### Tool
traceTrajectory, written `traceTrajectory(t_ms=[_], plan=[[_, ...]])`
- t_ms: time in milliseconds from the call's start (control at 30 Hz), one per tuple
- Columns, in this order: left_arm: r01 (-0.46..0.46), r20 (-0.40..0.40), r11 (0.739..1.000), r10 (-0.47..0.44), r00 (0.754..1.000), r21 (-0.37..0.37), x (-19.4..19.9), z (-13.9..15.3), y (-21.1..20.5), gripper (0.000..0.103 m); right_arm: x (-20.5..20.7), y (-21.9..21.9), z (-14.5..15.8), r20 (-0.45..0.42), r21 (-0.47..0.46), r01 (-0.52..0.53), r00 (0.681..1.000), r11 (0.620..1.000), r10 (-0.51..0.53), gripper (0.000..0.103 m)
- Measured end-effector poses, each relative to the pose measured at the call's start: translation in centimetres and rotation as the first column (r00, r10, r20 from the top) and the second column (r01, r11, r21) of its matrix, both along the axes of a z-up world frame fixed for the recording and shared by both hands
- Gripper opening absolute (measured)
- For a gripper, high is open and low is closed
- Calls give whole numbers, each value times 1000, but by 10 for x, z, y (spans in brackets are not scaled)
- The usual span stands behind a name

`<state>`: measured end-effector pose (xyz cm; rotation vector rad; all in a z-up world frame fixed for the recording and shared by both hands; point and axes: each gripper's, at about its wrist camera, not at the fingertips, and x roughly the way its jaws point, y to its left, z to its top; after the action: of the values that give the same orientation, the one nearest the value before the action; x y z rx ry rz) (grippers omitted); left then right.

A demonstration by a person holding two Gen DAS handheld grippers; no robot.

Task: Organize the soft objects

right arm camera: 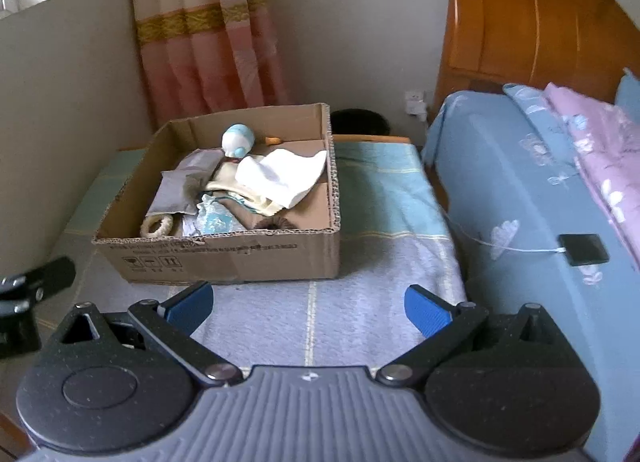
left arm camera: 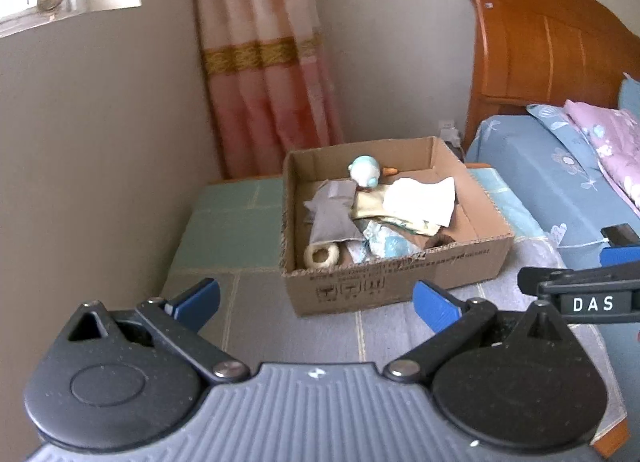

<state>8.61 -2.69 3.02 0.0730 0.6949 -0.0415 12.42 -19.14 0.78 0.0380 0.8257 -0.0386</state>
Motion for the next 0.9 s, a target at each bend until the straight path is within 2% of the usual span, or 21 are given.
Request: traceTrajectory(t_ms=[100, 267, 900], plan=[[-27, -17, 999, 27, 999, -18, -4, 1, 2, 102, -8, 3, 6, 15, -13, 13, 1000, 1000, -12, 103], [-21, -31, 998, 20, 999, -53, -8, -1, 3, 102, -17, 9, 12, 25, -19, 17, 1000, 1000, -17, 103], [-58, -33, 997, 57, 998, -48, -9, -2, 4, 102, -21, 17, 18, 35, -25, 4, 999, 1000, -3, 103]])
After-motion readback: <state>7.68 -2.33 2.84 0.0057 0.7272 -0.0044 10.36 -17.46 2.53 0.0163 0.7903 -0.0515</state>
